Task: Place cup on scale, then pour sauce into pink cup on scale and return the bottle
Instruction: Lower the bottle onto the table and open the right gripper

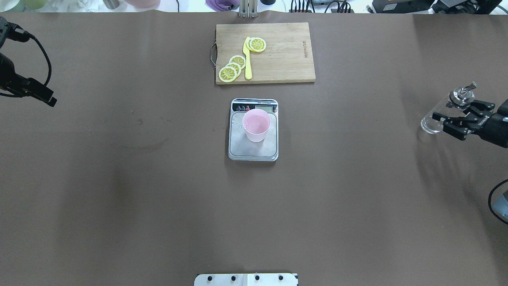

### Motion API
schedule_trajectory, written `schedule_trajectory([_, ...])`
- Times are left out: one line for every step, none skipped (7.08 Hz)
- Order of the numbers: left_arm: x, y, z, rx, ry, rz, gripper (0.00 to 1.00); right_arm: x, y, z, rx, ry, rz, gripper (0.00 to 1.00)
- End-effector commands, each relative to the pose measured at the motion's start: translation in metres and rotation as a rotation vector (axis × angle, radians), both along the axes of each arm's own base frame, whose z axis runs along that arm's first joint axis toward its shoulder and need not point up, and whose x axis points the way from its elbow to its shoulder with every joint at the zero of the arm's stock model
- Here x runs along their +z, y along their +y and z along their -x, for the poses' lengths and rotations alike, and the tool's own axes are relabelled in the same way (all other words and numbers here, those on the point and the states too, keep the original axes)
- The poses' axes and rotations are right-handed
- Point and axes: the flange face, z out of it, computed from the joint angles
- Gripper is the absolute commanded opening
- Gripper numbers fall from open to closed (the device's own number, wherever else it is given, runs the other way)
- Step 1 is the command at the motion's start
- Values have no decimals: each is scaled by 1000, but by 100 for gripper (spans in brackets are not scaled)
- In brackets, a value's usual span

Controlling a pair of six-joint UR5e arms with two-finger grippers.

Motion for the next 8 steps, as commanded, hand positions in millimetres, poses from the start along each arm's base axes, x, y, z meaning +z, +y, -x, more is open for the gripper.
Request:
schedule_trajectory([1, 0, 1, -2, -1, 1, 99, 0, -1, 1, 0, 10, -16, 7])
schedule_trajectory([1, 0, 1, -2, -1, 1, 99, -1, -1, 1, -1, 10, -18, 14])
schedule_trajectory([1, 0, 1, -2, -1, 1, 99, 0, 0, 2, -4, 11, -13, 30])
schedule_trajectory([0, 0, 1, -2, -1, -1, 99, 3, 0, 1, -6, 9, -4, 36])
schedule_trajectory([-1, 0, 1, -2, 0, -2, 99, 4, 1, 1, -7, 8, -1, 40])
schedule_trajectory([-1, 0, 1, -2, 0, -2, 99, 4, 1, 2, -12, 7, 1, 40])
schedule_trajectory([-1, 0, 1, -2, 0, -2, 99, 5, 2, 4, -16, 9, 3, 40])
schedule_trajectory([-1, 0, 1, -2, 0, -2, 99, 7, 4, 3, -18, 11, 7, 41])
